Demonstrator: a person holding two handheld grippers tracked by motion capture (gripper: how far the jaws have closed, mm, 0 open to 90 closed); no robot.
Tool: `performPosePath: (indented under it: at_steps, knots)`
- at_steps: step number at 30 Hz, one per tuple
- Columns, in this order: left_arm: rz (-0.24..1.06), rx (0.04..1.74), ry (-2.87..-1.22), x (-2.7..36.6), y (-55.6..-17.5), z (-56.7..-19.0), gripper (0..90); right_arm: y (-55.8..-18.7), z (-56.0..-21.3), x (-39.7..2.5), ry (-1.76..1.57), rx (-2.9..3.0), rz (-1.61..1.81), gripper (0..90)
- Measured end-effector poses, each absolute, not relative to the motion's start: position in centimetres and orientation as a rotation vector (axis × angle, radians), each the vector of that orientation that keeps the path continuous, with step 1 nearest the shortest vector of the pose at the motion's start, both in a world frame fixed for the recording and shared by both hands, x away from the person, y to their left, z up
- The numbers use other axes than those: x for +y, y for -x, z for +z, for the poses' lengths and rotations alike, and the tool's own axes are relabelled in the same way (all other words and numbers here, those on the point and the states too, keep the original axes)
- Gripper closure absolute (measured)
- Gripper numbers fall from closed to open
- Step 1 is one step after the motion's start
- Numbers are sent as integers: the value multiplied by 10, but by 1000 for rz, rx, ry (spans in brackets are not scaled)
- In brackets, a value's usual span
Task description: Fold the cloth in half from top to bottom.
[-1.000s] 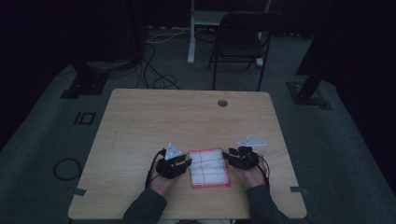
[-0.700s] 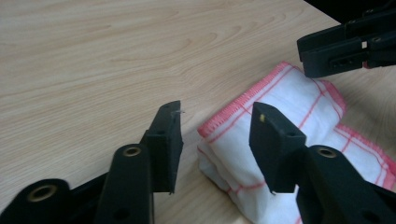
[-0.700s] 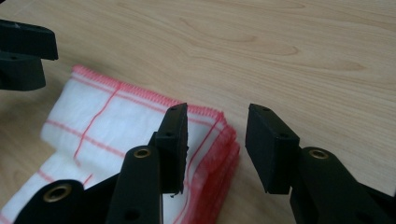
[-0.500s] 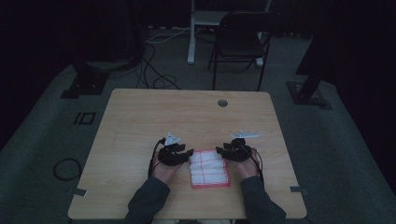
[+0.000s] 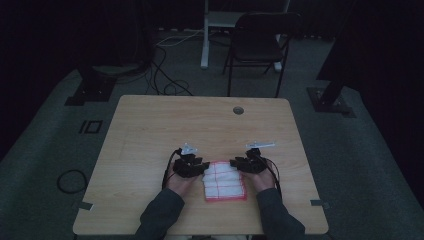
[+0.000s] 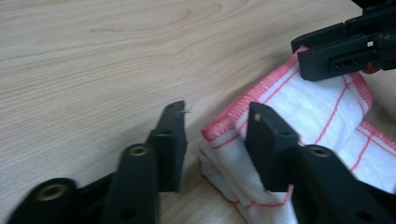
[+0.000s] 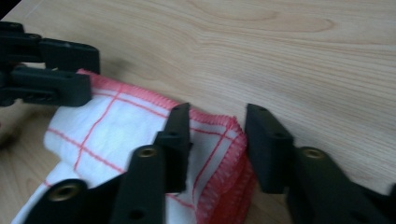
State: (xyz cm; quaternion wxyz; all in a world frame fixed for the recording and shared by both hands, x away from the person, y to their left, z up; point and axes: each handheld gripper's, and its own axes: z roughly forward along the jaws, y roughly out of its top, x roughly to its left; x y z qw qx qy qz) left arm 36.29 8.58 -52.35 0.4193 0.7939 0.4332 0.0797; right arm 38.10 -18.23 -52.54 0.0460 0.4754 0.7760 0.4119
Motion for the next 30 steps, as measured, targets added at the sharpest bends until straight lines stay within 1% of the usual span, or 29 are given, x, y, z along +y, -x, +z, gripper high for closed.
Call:
performPosePath:
  at_steps: [1, 3, 5, 7, 17, 30]
  knots:
    - [204, 1080, -1997, 85, -362, -523, 643, -379, -525, -182, -1429, 2375, 1252, 722]
    - [224, 1061, -2019, 82, -359, -520, 723, -376, -523, -181, -1396, 2386, 1249, 789]
    - [239, 1049, -2026, 81, -357, -517, 799, -373, -520, -180, -1369, 2382, 1245, 809]
    - [242, 1041, -2029, 80, -354, -515, 840, -370, -517, -180, -1344, 2378, 1248, 816]
    - [251, 999, -2001, 80, -330, -504, 853, -348, -512, -187, -1303, 2356, 1305, 817]
    - [220, 956, -1997, 82, -298, -506, 845, -323, -514, -196, -1242, 2385, 1327, 789]
